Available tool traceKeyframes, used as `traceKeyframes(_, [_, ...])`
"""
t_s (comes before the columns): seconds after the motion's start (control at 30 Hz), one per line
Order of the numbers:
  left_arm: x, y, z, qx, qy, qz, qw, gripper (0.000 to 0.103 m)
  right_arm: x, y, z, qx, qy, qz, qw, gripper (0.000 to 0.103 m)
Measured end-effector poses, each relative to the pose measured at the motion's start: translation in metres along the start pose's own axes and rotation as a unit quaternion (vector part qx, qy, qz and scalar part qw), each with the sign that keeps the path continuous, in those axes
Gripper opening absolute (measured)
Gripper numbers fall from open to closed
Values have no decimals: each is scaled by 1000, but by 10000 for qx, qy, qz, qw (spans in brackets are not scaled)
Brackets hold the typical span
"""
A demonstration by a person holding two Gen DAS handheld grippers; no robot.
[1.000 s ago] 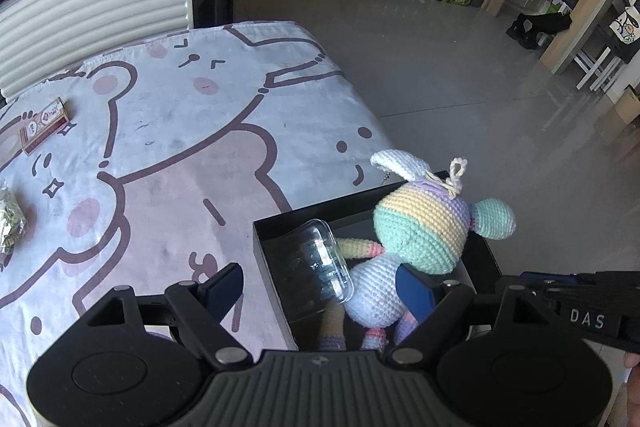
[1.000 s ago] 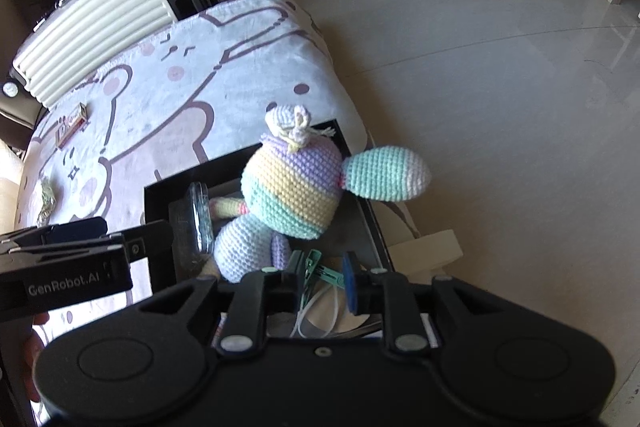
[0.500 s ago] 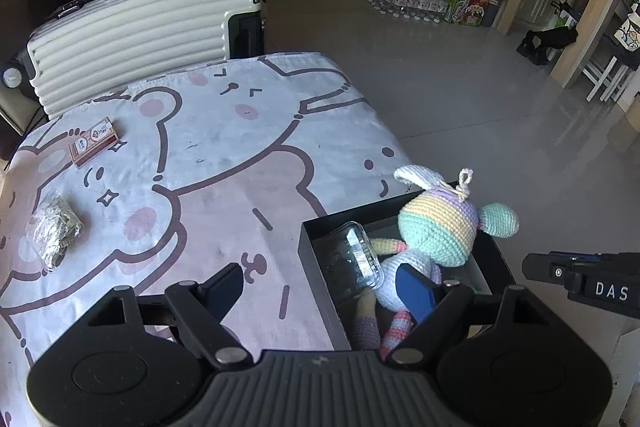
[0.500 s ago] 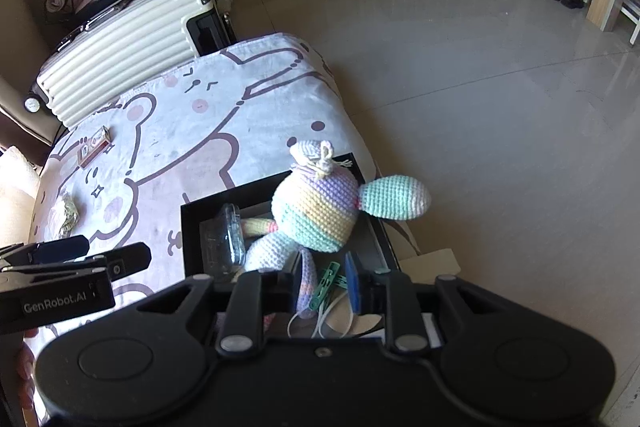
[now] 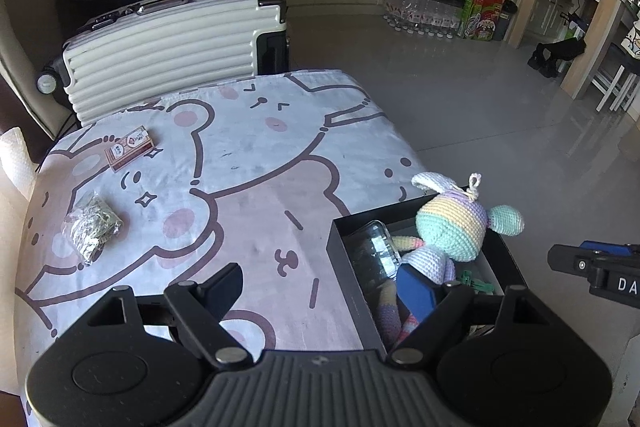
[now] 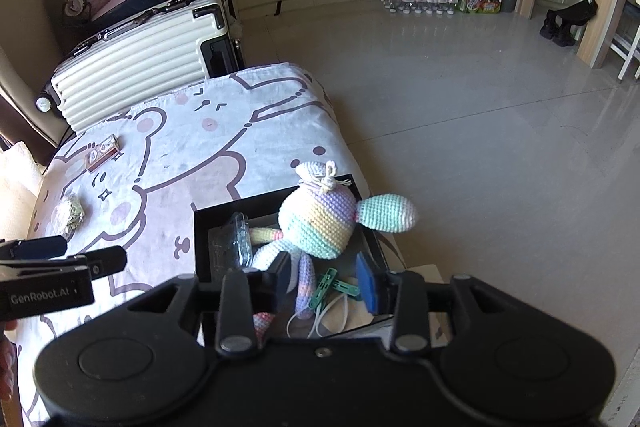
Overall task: Organize objects
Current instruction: 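Open the left gripper releasing the case while the right gripper releases the clothespin, then withdraw both open tools from the box back over the bed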
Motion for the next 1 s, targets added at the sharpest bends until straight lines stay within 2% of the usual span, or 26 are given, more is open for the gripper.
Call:
traceKeyframes(0.07, [-3, 0, 4, -25, -60, -29, 10000, 90, -3, 1, 0, -2, 61, -18, 10000, 49])
traceKeyframes(0.4, [-8, 3, 18, -65, -278, -118, 9995, 101, -11, 4, -1, -127, 310, -171, 9993, 75])
traceKeyframes(0.6, [-6, 4, 20, -60, -363, -74, 9993, 103, -13, 5, -9, -44, 447, -263, 9986, 99])
traceKeyframes(0.7, [-5, 4, 19, -48, -400, -104, 9991, 103, -12, 6, -12, -49, 483, -265, 9985, 103])
traceKeyframes(1.0, [-4, 4, 17, -12, -425, -117, 9990, 103, -8, 11, -22, -13, 610, -168, 9980, 103])
Point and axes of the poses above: each gripper's, at about its wrist camera, not at the fingertips, and x roughly the way its jaws point, z to its left, y to its underside, the point moved 7 cm from there along x, roughly the way its jaws point, and after that the axes turned 11 degrees about -x, right-handed, at the moved point
